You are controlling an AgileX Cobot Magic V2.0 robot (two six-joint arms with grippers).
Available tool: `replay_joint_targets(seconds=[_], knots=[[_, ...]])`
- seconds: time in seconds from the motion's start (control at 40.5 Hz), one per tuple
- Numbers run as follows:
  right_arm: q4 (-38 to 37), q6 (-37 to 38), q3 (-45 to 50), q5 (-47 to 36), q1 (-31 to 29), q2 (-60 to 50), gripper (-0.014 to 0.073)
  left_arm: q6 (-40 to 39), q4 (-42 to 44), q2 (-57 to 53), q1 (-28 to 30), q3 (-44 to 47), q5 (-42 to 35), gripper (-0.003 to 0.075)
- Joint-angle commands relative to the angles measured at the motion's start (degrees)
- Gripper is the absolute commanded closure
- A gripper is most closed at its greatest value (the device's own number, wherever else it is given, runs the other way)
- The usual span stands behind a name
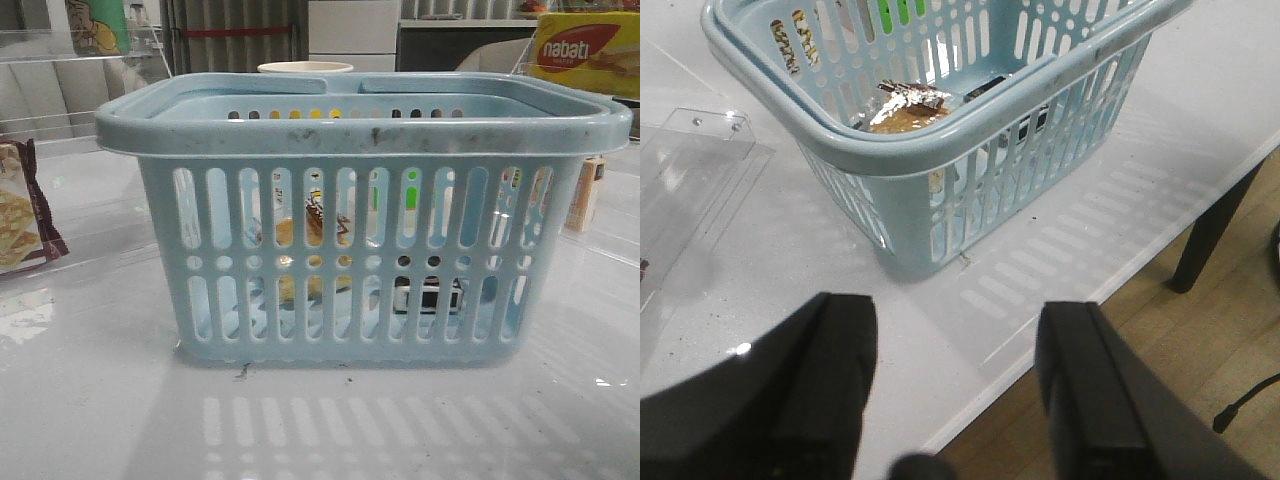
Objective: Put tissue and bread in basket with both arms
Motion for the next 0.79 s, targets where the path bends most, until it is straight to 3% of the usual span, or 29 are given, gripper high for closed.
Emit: replay_joint_targets(seconds=[0.0, 0.099, 0.272, 0.765], knots=[[-0.9, -0.16, -1.48, -3.65, -0.02, 0.26, 0.0387, -0.72, -0.51, 0.07, -0.25, -1.44, -4.13, 0.0422], [-0.9, -0.16, -1.48, -3.65, -0.02, 0.26, 0.0536, -0.72, -0.51, 0.07, -0.25, -1.44, -4.13, 0.0507], [-0.9, -0.16, -1.48, -3.63, -0.02, 0.26, 0.0524, -0.72, -0.51, 0.07, -0.25, -1.44, -4.13, 0.0625], [-0.9, -0.16, -1.48, -3.57, -0.02, 0.26, 0.0524, -0.72, -0.51, -2.03, -0.12, -1.32, -4.15, 0.063]])
